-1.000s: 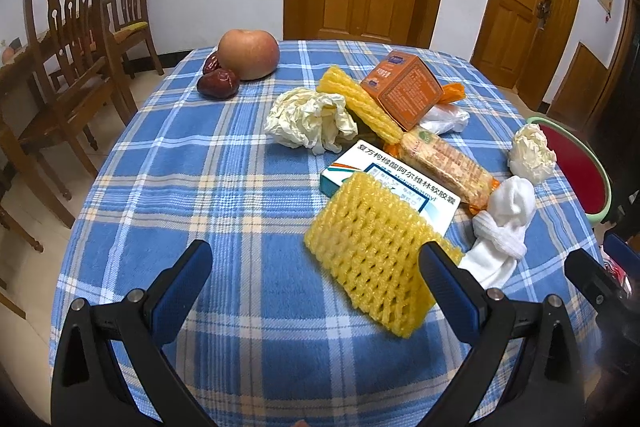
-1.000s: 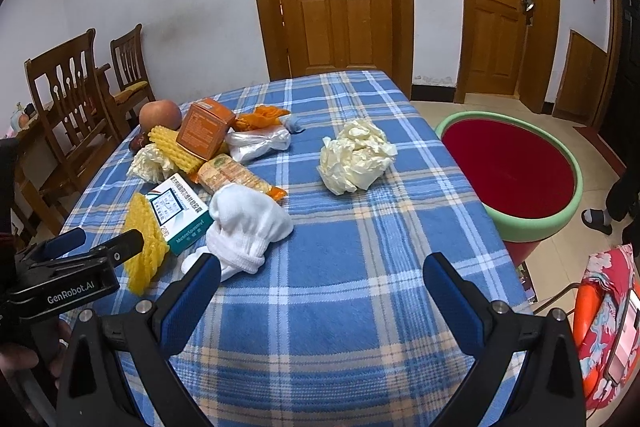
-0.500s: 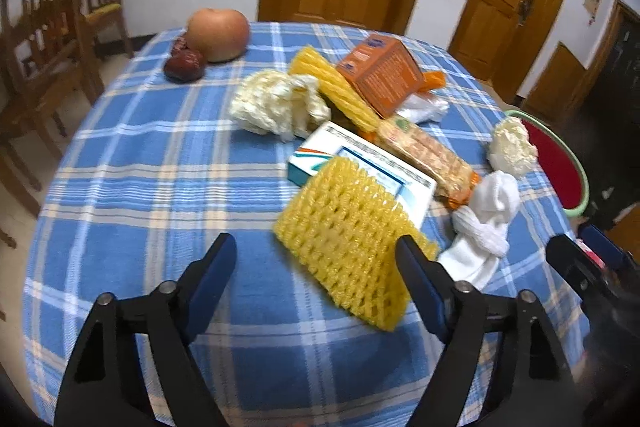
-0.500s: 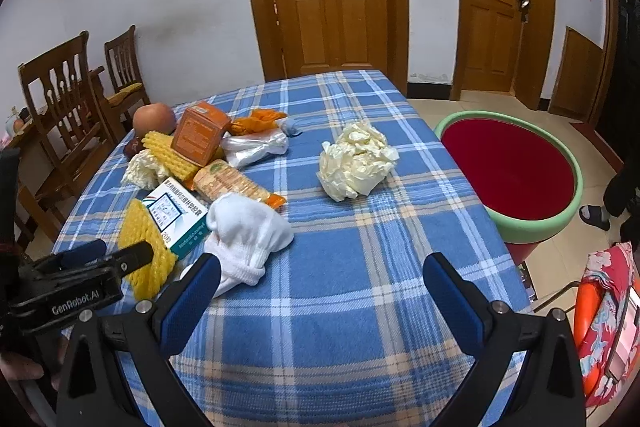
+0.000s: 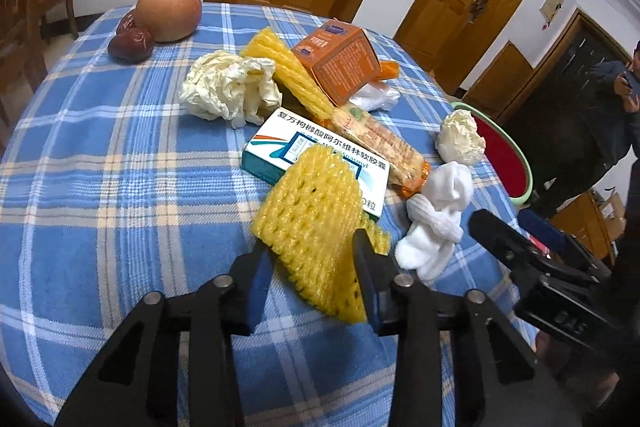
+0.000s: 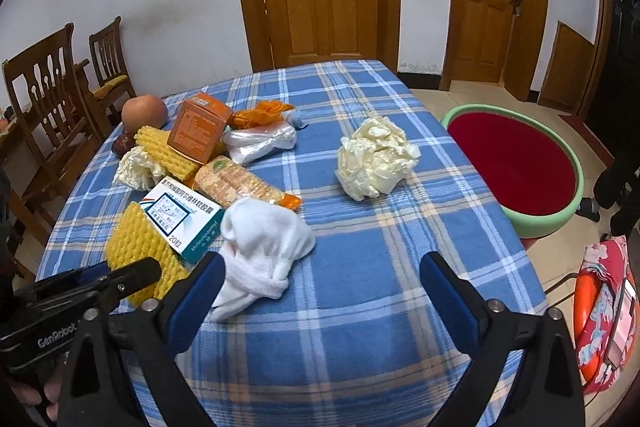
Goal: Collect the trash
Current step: 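Grasp the white sock with the right tool while the left tool grasps the yellow foam net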
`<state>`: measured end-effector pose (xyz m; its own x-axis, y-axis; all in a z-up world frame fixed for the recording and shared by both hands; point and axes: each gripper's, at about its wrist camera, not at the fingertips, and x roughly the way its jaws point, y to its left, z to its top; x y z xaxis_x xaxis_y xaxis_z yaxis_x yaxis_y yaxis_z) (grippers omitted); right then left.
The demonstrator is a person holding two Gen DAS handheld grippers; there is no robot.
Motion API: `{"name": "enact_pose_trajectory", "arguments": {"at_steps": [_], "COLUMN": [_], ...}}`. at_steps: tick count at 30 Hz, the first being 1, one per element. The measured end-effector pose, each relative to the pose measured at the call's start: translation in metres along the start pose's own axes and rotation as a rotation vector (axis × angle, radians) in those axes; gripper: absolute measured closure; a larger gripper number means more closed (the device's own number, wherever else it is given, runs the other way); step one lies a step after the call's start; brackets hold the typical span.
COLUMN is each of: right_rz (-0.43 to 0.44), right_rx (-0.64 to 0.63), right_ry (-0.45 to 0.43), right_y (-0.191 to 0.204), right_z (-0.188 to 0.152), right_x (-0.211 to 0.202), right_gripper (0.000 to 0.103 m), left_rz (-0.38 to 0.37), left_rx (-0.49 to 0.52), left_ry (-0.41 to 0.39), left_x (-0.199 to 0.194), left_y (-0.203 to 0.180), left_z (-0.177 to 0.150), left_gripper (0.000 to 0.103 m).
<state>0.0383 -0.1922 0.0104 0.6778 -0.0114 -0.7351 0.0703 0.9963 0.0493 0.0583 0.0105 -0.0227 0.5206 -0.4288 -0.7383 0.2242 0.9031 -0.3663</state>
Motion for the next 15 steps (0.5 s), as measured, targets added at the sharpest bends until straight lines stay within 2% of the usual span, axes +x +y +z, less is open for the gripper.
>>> {"name": "enact_pose_trajectory", "arguments": {"at_steps": [5,12,15], "right_rz": [0.021,0.111,0.153], "right_rx": [-0.029,-0.074,-0.079], "right_ry": [0.031,0.085,0.117], "right_y": [0.012,0.024,0.025], "right_z": [0.001,0.001,-0.002], "right_x": [0.008,0.022,0.028], "right_gripper": [0.018,0.043,0.06], "left_rz": [-0.032,-0.008,0.008], "left_rx": [-0.018,-0.03,-0.04], "left_ry": [-0.019,-0.07,-0.088], "left_x": [-0.008,-0.027,-0.034], "left_y": [0.004,0.006,0.006], "left_z": [-0.001,-0.003,-0.004], "left_gripper": [0.083,0.092,0.092]}}
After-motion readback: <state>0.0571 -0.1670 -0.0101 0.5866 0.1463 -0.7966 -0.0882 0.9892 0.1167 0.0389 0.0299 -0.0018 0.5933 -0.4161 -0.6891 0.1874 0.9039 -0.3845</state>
